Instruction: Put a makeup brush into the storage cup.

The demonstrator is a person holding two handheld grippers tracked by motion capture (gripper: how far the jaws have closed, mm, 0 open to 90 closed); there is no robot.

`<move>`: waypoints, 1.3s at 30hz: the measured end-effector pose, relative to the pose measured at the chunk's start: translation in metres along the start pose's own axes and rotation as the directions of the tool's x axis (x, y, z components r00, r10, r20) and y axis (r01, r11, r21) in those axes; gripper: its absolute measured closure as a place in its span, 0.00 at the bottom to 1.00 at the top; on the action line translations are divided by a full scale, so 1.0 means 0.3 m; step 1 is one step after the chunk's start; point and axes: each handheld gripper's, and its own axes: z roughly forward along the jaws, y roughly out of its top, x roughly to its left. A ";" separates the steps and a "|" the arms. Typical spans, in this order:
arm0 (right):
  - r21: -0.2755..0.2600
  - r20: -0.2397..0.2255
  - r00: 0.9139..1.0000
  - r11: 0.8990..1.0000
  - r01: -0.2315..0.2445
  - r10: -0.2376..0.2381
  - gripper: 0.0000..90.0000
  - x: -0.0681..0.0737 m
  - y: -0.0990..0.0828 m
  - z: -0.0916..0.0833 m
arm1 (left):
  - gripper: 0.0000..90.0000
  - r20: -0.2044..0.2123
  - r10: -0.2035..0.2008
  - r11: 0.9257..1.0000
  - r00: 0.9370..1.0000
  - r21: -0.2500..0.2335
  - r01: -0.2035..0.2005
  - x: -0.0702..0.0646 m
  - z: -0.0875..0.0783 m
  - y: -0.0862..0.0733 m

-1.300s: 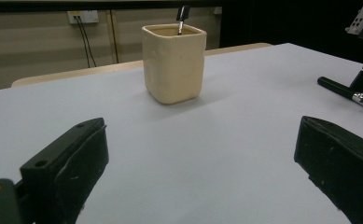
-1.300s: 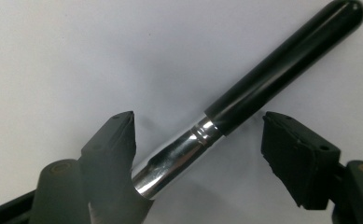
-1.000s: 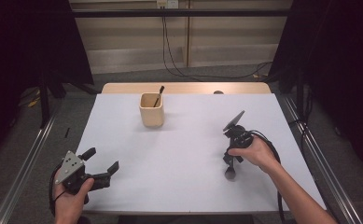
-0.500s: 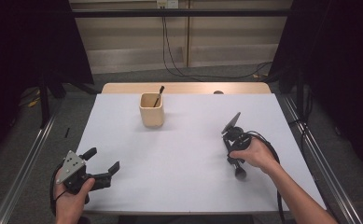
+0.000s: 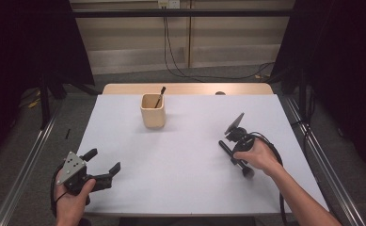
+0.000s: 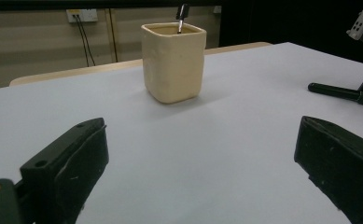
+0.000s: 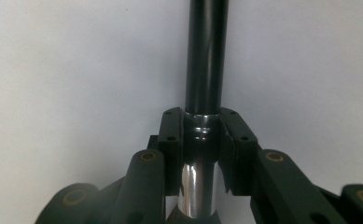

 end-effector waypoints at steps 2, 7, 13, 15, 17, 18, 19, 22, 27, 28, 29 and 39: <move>0.000 -0.007 1.000 1.000 -0.005 0.005 0.81 -0.005 -0.003 -0.002 | 0.03 0.003 0.003 1.000 1.000 0.004 -0.003 0.000 0.001 0.000; -0.019 -0.020 1.000 1.000 -0.008 0.008 0.81 -0.017 -0.011 -0.025 | 0.03 0.001 0.004 1.000 1.000 0.003 -0.004 0.001 0.000 0.000; -0.073 -0.031 0.999 0.997 -0.011 0.009 0.81 -0.029 -0.024 -0.063 | 0.03 -0.009 0.004 1.000 1.000 -0.003 -0.004 0.002 -0.004 0.001; -0.100 -0.039 0.999 0.995 -0.025 0.022 0.81 -0.039 -0.027 -0.081 | 0.03 -0.012 0.000 1.000 1.000 -0.004 0.000 0.003 -0.004 0.000; -0.125 -0.046 0.999 0.992 -0.028 0.023 0.81 -0.049 -0.032 -0.095 | 0.03 -0.008 0.002 1.000 1.000 -0.004 -0.002 0.003 -0.003 0.001; -0.141 -0.052 0.998 0.989 -0.033 0.026 0.81 -0.051 -0.035 -0.102 | 0.03 -0.007 0.000 1.000 1.000 -0.004 0.000 0.002 -0.003 0.001; -0.156 -0.058 0.998 0.987 -0.032 0.023 0.81 -0.055 -0.038 -0.108 | 0.03 -0.004 0.000 1.000 1.000 -0.003 0.000 0.001 -0.002 0.000; -0.204 -0.071 0.997 0.978 -0.037 0.023 0.81 -0.062 -0.048 -0.125 | 0.03 -0.001 -0.001 1.000 1.000 -0.002 0.001 0.001 -0.002 0.001; -0.305 -0.080 0.997 0.952 -0.022 -0.003 0.81 -0.066 -0.066 -0.140 | 0.03 -0.002 -0.001 1.000 1.000 0.001 0.001 0.002 -0.004 0.001; -0.319 -0.081 0.997 0.947 -0.019 -0.007 0.81 -0.066 -0.069 -0.143 | 0.03 -0.001 -0.003 1.000 1.000 0.001 0.003 0.001 -0.005 0.001; -0.339 -0.080 0.997 0.941 -0.019 -0.008 0.81 -0.065 -0.072 -0.147 | 0.03 0.001 -0.003 1.000 1.000 0.002 0.003 0.001 -0.005 0.001; -0.499 -0.117 0.993 0.866 -0.029 -0.034 0.81 -0.057 -0.111 -0.146 | 0.04 0.000 -0.020 1.000 1.000 0.000 0.020 -0.003 -0.011 0.004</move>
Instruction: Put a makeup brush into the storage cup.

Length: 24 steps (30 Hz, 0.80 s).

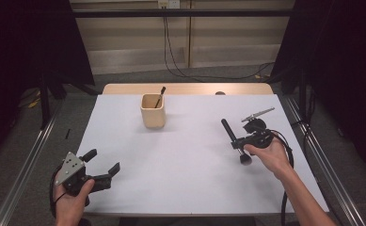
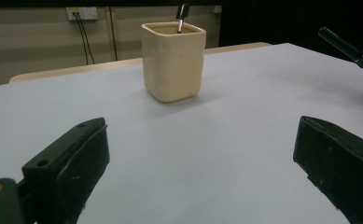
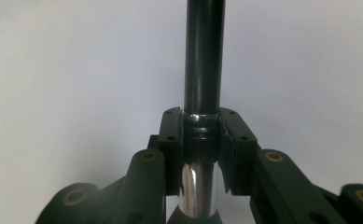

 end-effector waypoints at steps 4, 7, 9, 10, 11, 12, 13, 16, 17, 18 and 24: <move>-0.071 -0.009 1.000 0.997 0.003 -0.004 0.81 0.000 -0.011 -0.010 | 0.04 0.003 0.007 1.000 1.000 0.001 -0.007 -0.003 0.000 0.002; -0.130 -0.024 1.000 0.992 -0.003 0.000 0.81 -0.001 -0.019 -0.019 | 0.04 0.010 0.011 1.000 1.000 0.002 -0.011 -0.008 -0.001 0.004; -0.156 -0.024 1.000 0.988 0.001 -0.005 0.81 -0.002 -0.023 -0.022 | 0.04 0.016 0.013 1.000 1.000 0.000 -0.013 -0.011 -0.002 0.005; -0.167 -0.028 1.000 0.986 0.003 -0.008 0.81 -0.002 -0.026 -0.023 | 0.04 0.014 0.013 1.000 1.000 -0.001 -0.013 -0.012 -0.002 0.006; -0.182 -0.030 1.000 0.983 0.000 -0.005 0.81 -0.001 -0.028 -0.025 | 0.04 0.019 0.013 1.000 1.000 0.002 -0.013 -0.013 -0.003 0.006; -0.193 -0.033 0.999 0.981 0.005 -0.011 0.81 -0.001 -0.032 -0.026 | 0.04 0.020 0.012 1.000 1.000 0.002 -0.012 -0.014 -0.003 0.007; -0.207 -0.038 0.999 0.978 0.004 -0.012 0.81 -0.001 -0.035 -0.027 | 0.04 0.019 0.011 1.000 1.000 0.002 -0.011 -0.015 -0.003 0.007; -0.242 -0.047 0.999 0.970 0.001 -0.012 0.81 -0.002 -0.045 -0.023 | 0.04 0.021 0.008 1.000 1.000 0.001 -0.008 -0.017 -0.003 0.007; -0.248 -0.054 0.999 0.969 -0.004 -0.010 0.81 -0.002 -0.049 -0.021 | 0.04 0.022 0.010 1.000 1.000 0.001 -0.010 -0.019 -0.003 0.008; -0.253 -0.058 0.998 0.967 -0.006 -0.009 0.81 -0.002 -0.053 -0.016 | 0.04 0.025 0.005 1.000 1.000 -0.002 -0.005 -0.020 -0.002 0.009; -0.279 -0.078 0.997 0.960 0.006 -0.029 0.81 0.000 -0.063 -0.008 | 0.04 0.022 -0.008 1.000 1.000 -0.015 0.008 -0.021 -0.004 0.025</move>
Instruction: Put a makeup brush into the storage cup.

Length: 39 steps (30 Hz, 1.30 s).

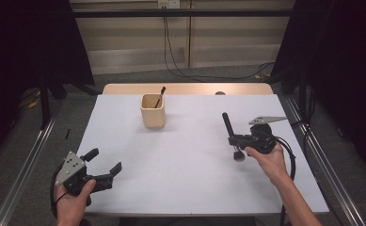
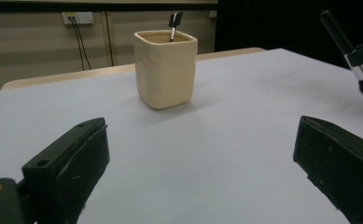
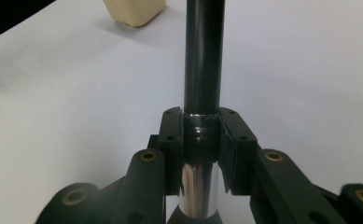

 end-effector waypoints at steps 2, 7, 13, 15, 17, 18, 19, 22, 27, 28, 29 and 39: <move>-0.010 -0.013 1.000 1.000 0.005 -0.005 0.81 0.002 -0.002 -0.001 | 0.04 0.000 0.007 1.000 1.000 0.002 -0.007 -0.002 -0.002 0.001; -0.032 -0.052 0.998 0.999 0.017 -0.019 0.81 0.022 0.000 0.003 | 0.04 0.016 0.028 1.000 0.999 0.004 -0.028 -0.018 0.000 0.007; -0.044 -0.090 0.995 0.998 0.047 -0.051 0.81 0.051 0.005 0.004 | 0.04 0.039 0.053 0.999 0.998 0.001 -0.053 -0.040 0.011 0.018; -0.049 -0.101 0.993 0.997 0.055 -0.060 0.81 0.057 0.006 0.006 | 0.04 0.047 0.058 0.998 0.997 0.003 -0.058 -0.045 0.015 0.021; -0.052 -0.112 0.992 0.997 0.054 -0.060 0.81 0.063 0.007 0.004 | 0.04 0.052 0.056 0.998 0.997 0.000 -0.056 -0.054 0.020 0.024; -0.058 -0.123 0.990 0.997 0.057 -0.064 0.81 0.066 0.008 0.003 | 0.04 0.059 0.061 0.998 0.996 0.000 -0.062 -0.057 0.022 0.026; -0.061 -0.129 0.989 0.996 0.059 -0.067 0.81 0.069 0.009 0.001 | 0.04 0.059 0.067 0.998 0.996 0.000 -0.067 -0.060 0.024 0.029; -0.067 -0.141 0.987 0.995 0.068 -0.077 0.81 0.080 0.013 0.000 | 0.04 0.063 0.066 0.998 0.996 -0.009 -0.065 -0.071 0.030 0.035; -0.068 -0.176 0.980 0.995 0.080 -0.091 0.81 0.098 0.018 0.005 | 0.04 0.092 0.085 0.996 0.992 -0.007 -0.085 -0.087 0.041 0.049; -0.071 -0.186 0.979 0.995 0.077 -0.089 0.81 0.101 0.020 0.005 | 0.04 0.096 0.086 0.996 0.992 -0.007 -0.086 -0.090 0.043 0.050; -0.071 -0.190 0.978 0.994 0.079 -0.091 0.81 0.104 0.021 0.005 | 0.04 0.101 0.092 0.996 0.991 -0.006 -0.091 -0.095 0.047 0.053; -0.042 -0.245 0.957 0.988 0.151 -0.156 0.81 0.164 0.044 0.037 | 0.04 0.160 0.123 0.992 0.979 0.012 -0.126 -0.130 0.090 0.079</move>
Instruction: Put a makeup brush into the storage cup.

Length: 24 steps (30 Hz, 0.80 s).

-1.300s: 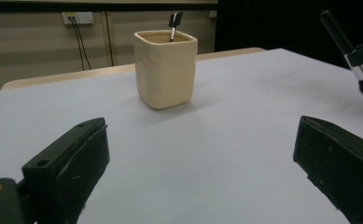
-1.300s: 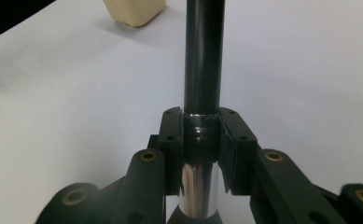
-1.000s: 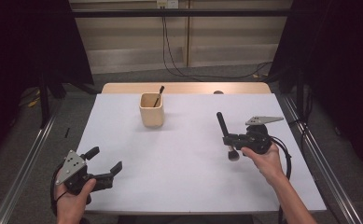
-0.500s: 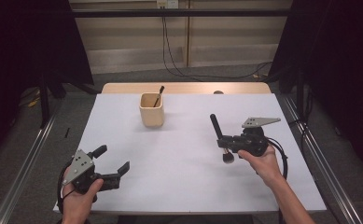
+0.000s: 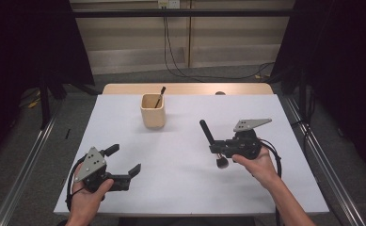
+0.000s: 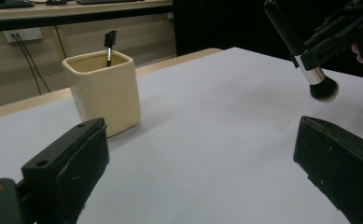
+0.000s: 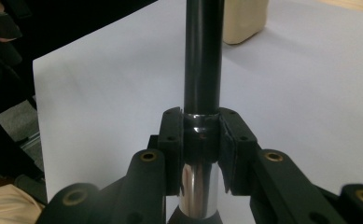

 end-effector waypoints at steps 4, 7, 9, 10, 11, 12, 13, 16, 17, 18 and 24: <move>0.013 -0.023 0.999 1.000 0.025 -0.025 0.81 0.014 0.016 0.016 | 0.04 0.033 0.016 1.000 0.999 0.009 -0.016 -0.008 0.021 0.014; 0.026 -0.033 0.999 0.999 0.036 -0.035 0.81 0.021 0.029 0.024 | 0.04 0.045 0.025 0.999 0.999 0.022 -0.026 -0.015 0.038 0.027; 0.041 -0.039 0.998 0.998 0.048 -0.047 0.81 0.024 0.038 0.029 | 0.04 0.065 0.029 0.999 0.998 0.025 -0.030 -0.018 0.049 0.034; 0.048 -0.042 0.998 0.997 0.055 -0.053 0.81 0.025 0.042 0.032 | 0.04 0.073 0.034 0.999 0.997 0.029 -0.036 -0.019 0.056 0.037; 0.054 -0.047 0.997 0.997 0.062 -0.059 0.81 0.026 0.046 0.035 | 0.04 0.082 0.037 0.999 0.996 0.034 -0.040 -0.020 0.063 0.040; 0.065 -0.050 0.997 0.995 0.070 -0.067 0.81 0.027 0.050 0.038 | 0.04 0.087 0.043 0.998 0.995 0.042 -0.047 -0.021 0.068 0.044; 0.079 -0.060 0.996 0.994 0.068 -0.064 0.81 0.029 0.055 0.041 | 0.04 0.095 0.047 0.998 0.994 0.045 -0.051 -0.021 0.073 0.046; 0.110 -0.076 0.993 0.989 0.097 -0.088 0.81 0.030 0.070 0.052 | 0.04 0.129 0.047 0.996 0.991 0.067 -0.056 -0.026 0.089 0.055; 0.119 -0.081 0.992 0.988 0.102 -0.093 0.81 0.030 0.075 0.056 | 0.04 0.137 0.045 0.996 0.989 0.064 -0.054 -0.031 0.097 0.055; 0.132 -0.087 0.992 0.985 0.107 -0.096 0.81 0.031 0.081 0.062 | 0.04 0.147 0.050 0.995 0.988 0.074 -0.061 -0.031 0.100 0.057; 0.201 -0.127 0.982 0.966 0.162 -0.138 0.81 0.046 0.104 0.091 | 0.04 0.188 0.057 0.993 0.981 0.096 -0.076 -0.042 0.129 0.069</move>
